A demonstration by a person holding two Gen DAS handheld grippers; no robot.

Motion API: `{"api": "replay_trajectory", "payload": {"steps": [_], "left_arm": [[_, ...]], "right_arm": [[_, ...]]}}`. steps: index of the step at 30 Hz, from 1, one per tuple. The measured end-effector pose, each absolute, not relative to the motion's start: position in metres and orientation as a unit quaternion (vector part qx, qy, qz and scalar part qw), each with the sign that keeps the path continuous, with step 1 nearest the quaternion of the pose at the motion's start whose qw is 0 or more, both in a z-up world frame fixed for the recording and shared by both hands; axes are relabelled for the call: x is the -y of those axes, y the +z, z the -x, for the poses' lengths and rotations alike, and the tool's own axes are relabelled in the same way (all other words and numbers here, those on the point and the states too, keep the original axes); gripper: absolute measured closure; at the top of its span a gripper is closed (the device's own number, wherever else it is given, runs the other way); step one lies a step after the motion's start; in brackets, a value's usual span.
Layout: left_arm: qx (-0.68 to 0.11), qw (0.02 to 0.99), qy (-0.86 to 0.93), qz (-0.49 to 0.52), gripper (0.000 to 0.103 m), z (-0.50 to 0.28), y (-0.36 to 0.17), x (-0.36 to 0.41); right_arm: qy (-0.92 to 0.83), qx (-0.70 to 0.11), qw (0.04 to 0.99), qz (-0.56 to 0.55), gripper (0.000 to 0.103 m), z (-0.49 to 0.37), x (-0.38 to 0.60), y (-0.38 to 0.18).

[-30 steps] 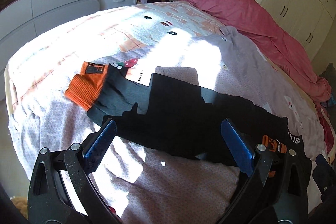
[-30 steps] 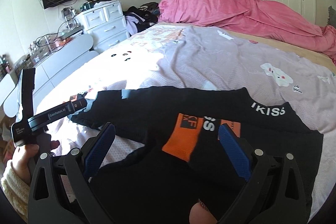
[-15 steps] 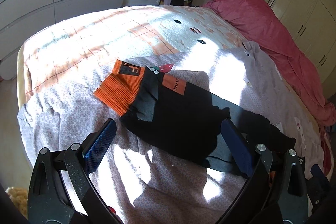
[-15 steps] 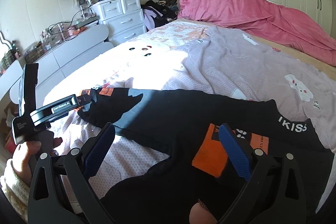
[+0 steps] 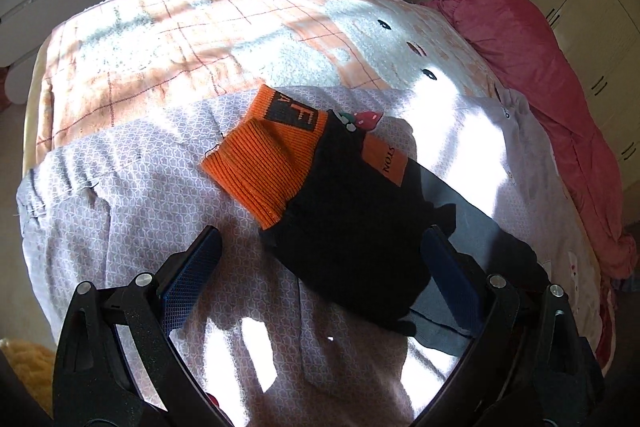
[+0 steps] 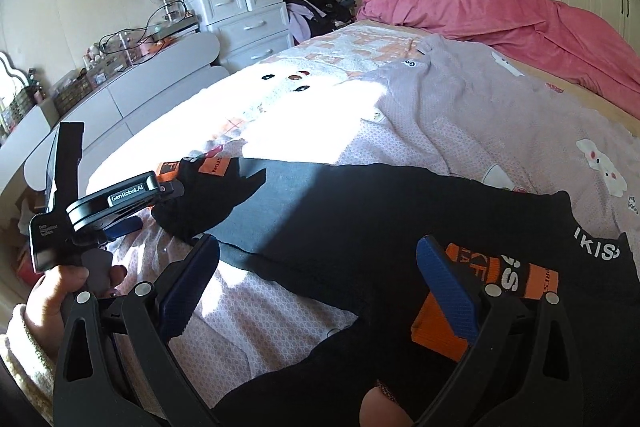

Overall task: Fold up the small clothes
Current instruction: 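Close the left gripper on the orange cuff and lift it, then carry the sleeve over the shirt body with the left gripper and release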

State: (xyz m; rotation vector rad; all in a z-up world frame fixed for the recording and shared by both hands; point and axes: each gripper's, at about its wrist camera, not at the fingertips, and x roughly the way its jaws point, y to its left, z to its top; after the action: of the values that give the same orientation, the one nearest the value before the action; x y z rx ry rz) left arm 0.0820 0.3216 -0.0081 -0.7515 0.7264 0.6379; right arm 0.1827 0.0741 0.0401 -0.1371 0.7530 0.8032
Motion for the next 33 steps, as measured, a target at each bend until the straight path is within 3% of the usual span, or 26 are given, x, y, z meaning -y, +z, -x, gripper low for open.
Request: {"api": "replay_trajectory", "payload": {"steps": [4,6,10,12,15,33], "left_arm": [[-0.324,0.816,0.307,0.367,0.024,-0.083,-0.008,-0.329],[-0.326,0.816,0.306,0.367,0.04,-0.087,-0.011,-0.332],[-0.321,0.815,0.305,0.373,0.053,-0.096,-0.013,-0.343],[-0.317,0.817,0.307,0.372,0.074,-0.098,-0.011,-0.348],[-0.298,0.824,0.299,0.377,0.09,-0.095,-0.005,-0.35],[-0.185,0.94,0.131,0.253,0.1,-0.095,0.073,-0.257]], "right_arm": [[0.378,-0.363,0.85,0.052,0.005,-0.189,-0.073,0.038],[0.375,-0.366,0.85,0.045,0.005,-0.192,-0.07,0.037],[0.369,-0.369,0.852,0.035,0.005,-0.197,-0.066,0.036],[0.367,-0.37,0.853,0.031,0.005,-0.198,-0.065,0.036],[0.361,-0.372,0.855,0.022,0.005,-0.2,-0.06,0.034],[0.292,-0.374,0.878,-0.064,0.005,-0.188,0.049,0.035]]}}
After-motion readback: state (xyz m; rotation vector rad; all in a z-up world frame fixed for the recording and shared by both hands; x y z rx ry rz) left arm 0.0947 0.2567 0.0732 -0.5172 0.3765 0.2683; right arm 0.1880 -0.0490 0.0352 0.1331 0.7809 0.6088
